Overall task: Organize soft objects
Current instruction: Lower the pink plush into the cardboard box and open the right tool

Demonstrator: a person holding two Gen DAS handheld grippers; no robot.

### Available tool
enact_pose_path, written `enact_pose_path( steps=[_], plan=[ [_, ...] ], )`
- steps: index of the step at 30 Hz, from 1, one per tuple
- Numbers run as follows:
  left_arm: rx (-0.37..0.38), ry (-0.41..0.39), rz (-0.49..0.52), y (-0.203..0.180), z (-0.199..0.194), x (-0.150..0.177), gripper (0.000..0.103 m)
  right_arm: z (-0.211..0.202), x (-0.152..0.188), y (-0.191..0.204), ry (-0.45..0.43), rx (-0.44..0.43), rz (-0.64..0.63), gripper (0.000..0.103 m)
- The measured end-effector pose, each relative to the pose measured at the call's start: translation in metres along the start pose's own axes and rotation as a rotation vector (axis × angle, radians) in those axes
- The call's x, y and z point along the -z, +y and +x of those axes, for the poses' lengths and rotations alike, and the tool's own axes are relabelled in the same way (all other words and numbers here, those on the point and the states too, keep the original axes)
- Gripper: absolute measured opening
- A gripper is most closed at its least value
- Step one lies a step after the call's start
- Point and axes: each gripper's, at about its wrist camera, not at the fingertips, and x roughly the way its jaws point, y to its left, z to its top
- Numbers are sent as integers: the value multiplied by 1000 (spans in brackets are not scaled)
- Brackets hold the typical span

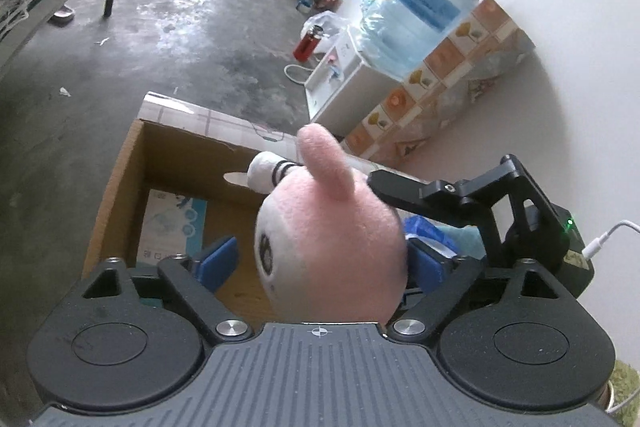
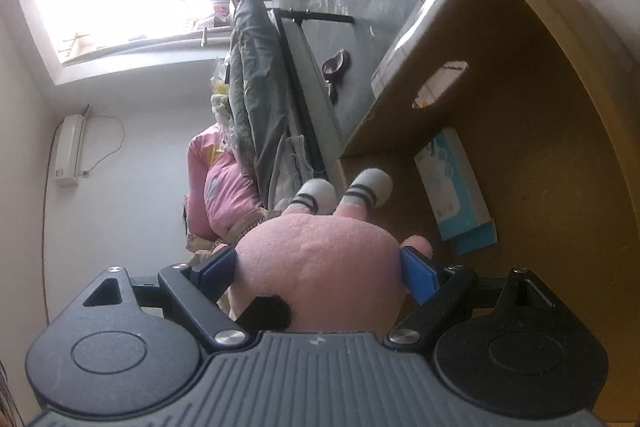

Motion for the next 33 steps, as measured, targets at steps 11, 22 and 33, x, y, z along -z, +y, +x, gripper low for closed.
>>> enact_pose_path(
  steps=[11, 22, 33],
  plan=[
    [-60, 22, 114, -15, 11, 9, 75, -27, 0, -1, -50, 71, -67, 98],
    [-449, 174, 617, -44, 116, 35, 75, -90, 2, 1, -205, 143, -160, 98],
    [-640, 265, 884, -38, 187, 74, 92, -106, 9, -16, -222, 158, -146, 98]
  ],
)
